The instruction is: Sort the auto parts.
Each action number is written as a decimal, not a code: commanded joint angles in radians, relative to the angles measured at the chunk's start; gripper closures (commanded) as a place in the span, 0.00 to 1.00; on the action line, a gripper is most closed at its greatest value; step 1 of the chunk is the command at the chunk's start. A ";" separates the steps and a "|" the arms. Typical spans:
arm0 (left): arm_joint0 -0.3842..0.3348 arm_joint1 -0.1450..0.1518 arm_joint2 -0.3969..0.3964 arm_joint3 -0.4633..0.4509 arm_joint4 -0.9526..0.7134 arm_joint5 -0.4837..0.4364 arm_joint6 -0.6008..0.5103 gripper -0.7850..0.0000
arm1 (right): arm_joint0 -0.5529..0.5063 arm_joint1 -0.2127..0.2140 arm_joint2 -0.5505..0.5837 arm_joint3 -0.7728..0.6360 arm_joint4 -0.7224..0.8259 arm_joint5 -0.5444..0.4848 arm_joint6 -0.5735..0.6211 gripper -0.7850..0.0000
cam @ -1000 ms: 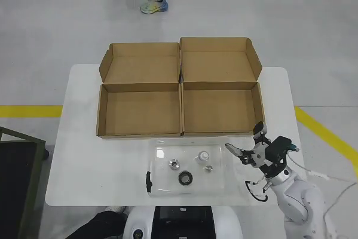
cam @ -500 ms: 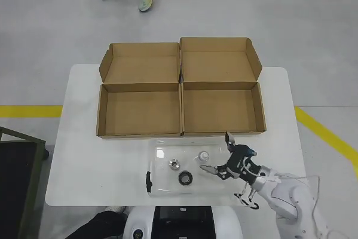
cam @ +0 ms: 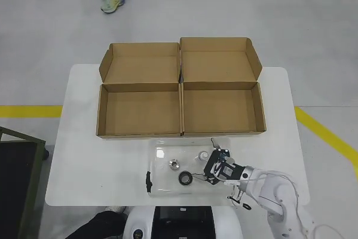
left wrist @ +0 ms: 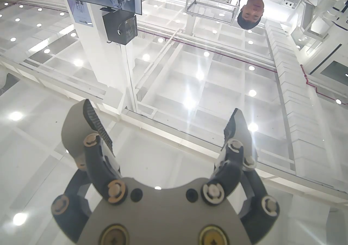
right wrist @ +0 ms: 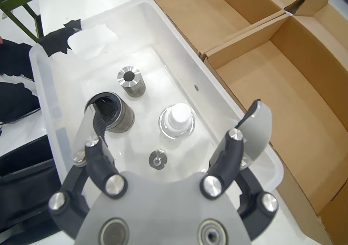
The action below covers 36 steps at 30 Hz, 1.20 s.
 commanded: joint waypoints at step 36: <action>0.000 0.000 0.000 0.000 0.000 0.000 0.000 0.00 | -0.001 0.044 -0.023 -0.090 0.028 0.055 0.004 1.00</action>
